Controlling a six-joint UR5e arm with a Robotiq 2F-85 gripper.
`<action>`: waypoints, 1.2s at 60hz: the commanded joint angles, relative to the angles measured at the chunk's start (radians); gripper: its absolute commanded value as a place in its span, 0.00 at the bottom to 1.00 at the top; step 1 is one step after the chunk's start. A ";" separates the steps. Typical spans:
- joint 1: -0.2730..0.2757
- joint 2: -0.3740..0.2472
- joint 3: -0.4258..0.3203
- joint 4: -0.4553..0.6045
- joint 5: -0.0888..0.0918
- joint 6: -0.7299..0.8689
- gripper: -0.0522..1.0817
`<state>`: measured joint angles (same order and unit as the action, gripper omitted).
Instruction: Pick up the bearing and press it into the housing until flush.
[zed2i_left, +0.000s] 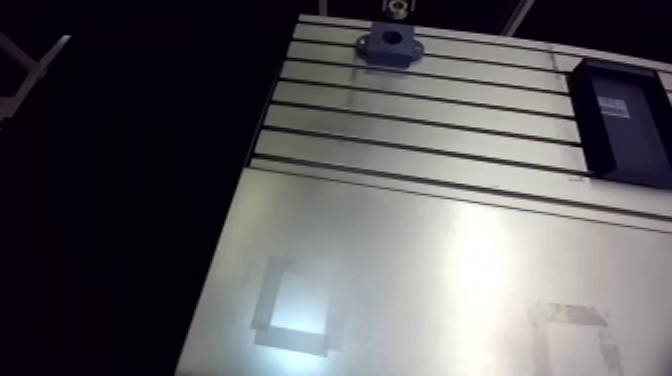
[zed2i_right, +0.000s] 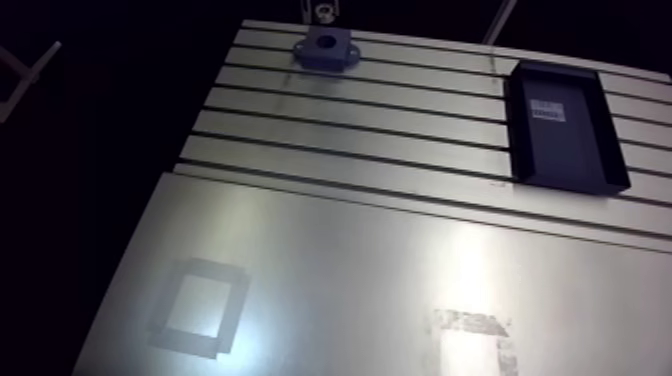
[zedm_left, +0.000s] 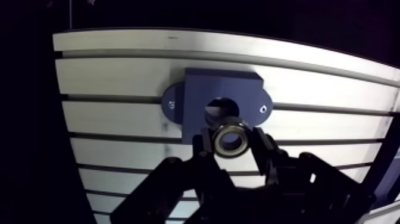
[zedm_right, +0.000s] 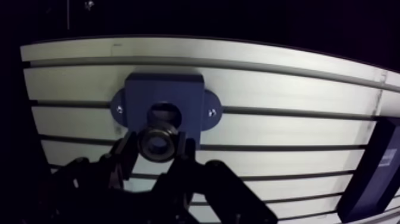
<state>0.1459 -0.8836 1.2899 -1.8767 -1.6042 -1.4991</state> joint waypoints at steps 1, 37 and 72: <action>0.003 0.013 0.004 -0.024 -0.001 0.000 0.60; 0.002 0.033 0.004 -0.035 -0.004 -0.006 0.60; 0.001 0.041 0.007 -0.035 -0.004 -0.007 0.60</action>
<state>0.1478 -0.8448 1.2953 -1.9121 -1.6079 -1.5066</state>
